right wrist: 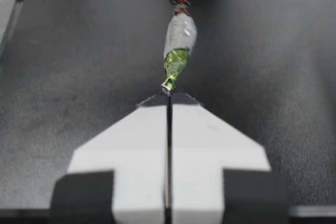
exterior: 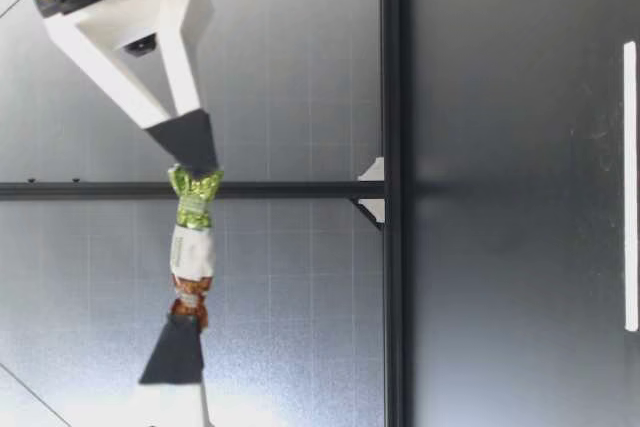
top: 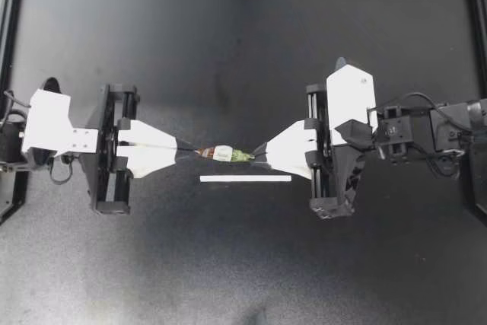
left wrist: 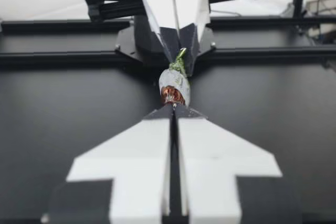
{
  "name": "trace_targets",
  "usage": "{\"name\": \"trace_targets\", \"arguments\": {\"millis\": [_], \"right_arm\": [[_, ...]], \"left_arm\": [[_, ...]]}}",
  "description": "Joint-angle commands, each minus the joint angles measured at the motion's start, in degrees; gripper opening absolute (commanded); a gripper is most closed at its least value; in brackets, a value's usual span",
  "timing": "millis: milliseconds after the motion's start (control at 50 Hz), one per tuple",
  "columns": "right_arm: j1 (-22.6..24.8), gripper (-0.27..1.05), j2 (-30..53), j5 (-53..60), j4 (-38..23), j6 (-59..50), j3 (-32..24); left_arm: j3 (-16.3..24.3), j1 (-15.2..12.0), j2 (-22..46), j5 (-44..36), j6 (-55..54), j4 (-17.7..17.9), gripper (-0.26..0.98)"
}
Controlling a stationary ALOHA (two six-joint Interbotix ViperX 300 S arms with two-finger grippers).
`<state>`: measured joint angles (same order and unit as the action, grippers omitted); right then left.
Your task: Pick up the candy and unwrap it.
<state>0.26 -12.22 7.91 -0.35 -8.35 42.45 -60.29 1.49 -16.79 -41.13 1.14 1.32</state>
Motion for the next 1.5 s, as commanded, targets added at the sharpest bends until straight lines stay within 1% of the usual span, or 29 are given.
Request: {"name": "trace_targets", "arguments": {"millis": [0,80,180,320,400,460,580,740,920,1020,1160,1260,1320,1400,1480], "right_arm": [[-0.4,-0.18,0.0,1.8,0.0,0.2,-2.1],[-0.8,-0.18,1.5,2.4,-0.2,0.4,-3.6],[-0.9,-0.18,2.8,2.2,-0.3,0.3,-4.4],[-0.9,-0.18,1.6,1.7,-0.2,-0.3,-2.7],[-0.8,-0.18,-0.2,1.8,0.2,-0.6,-1.0],[-0.8,-0.18,-1.1,1.9,0.3,-1.2,-0.1],[-0.8,-0.18,-1.8,1.9,0.3,-3.5,1.1],[-0.8,-0.18,-0.7,2.5,0.1,-4.1,0.4],[-1.0,-0.18,1.4,3.3,-0.1,-4.1,-2.3],[-1.2,-0.18,1.0,3.1,0.0,-4.6,-1.8],[-1.5,-0.17,-0.9,3.1,-0.1,-4.4,-0.3],[-1.8,-0.12,-1.5,3.1,-0.1,-4.4,0.4],[-1.9,-0.05,-1.6,3.0,0.0,-4.5,0.6],[-2.0,0.09,-1.2,3.0,0.0,-4.5,0.6],[-2.2,0.31,-1.1,3.2,-0.1,-4.2,0.8]], "left_arm": [[2.1,0.0,0.4,-0.5,-0.8,0.1,-0.17],[3.4,0.0,2.1,-0.7,-1.8,0.1,-0.17],[4.1,0.0,3.3,-1.7,-2.8,0.1,-0.17],[2.5,0.0,2.2,-3.7,-3.4,0.9,-0.17],[1.0,0.0,0.8,-4.1,-3.9,2.8,-0.17],[0.4,0.0,0.0,-4.2,-4.7,3.3,-0.17],[-0.1,0.0,-1.0,-3.8,-7.9,3.4,-0.17],[0.8,0.0,-0.3,-3.8,-10.7,3.3,-0.17],[3.3,0.0,2.5,-3.6,-11.9,3.3,-0.17],[3.7,0.0,3.2,-3.6,-13.9,3.3,-0.17],[3.1,0.0,3.0,-3.5,-15.5,3.4,-0.17],[3.1,0.0,2.6,-3.5,-16.1,3.8,-0.17],[3.2,0.0,2.6,-3.5,-16.6,4.0,-0.17],[3.0,0.0,2.5,-3.5,-17.1,4.0,-0.17],[2.5,0.0,2.5,-3.5,-16.1,4.0,-0.17]]}}
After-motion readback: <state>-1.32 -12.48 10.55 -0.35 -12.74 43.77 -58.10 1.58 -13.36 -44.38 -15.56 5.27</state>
